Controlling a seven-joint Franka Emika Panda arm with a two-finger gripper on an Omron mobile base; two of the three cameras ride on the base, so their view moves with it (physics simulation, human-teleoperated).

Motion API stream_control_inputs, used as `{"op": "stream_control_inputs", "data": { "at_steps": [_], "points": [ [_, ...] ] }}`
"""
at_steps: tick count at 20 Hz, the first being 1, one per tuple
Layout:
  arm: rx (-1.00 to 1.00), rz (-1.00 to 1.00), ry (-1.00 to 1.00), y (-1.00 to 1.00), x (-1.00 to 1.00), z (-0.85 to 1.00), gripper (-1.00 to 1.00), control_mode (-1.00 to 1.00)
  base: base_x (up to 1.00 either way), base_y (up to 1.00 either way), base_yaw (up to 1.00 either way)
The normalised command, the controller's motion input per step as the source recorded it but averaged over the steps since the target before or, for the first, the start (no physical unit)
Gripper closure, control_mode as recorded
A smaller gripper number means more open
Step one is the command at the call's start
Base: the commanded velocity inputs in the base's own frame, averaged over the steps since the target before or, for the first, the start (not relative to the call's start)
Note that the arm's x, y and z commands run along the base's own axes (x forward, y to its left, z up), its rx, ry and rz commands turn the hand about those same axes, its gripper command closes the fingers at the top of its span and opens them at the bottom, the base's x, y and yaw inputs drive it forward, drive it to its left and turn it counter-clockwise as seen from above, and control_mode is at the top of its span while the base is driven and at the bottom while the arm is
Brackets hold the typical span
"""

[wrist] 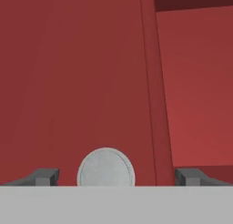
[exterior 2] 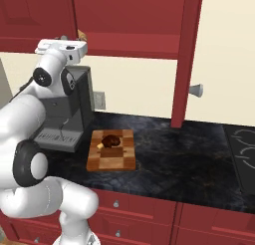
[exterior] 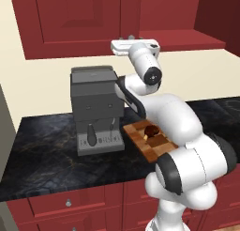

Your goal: Open the cabinet, retrieve the rolling pin, and place it next to the meat on the cutting board to prepare for tenderizing.

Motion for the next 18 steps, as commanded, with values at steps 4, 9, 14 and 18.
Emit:
{"op": "stream_control_inputs", "data": {
  "at_steps": [4,9,14,18],
  "points": [
    [-0.01,0.0,0.01,0.15,0.54,0.0,1.0,-1.0,0.0,0.0,0.0],
    [-0.02,0.01,0.0,0.11,0.44,0.02,1.0,-1.0,0.0,0.0,0.0],
    [-0.12,0.03,-0.02,0.19,0.28,0.15,1.0,-1.0,0.0,0.0,0.0],
    [-0.24,0.01,-0.02,0.27,0.11,0.19,1.0,-1.0,0.0,0.0,0.0]
  ]
}}
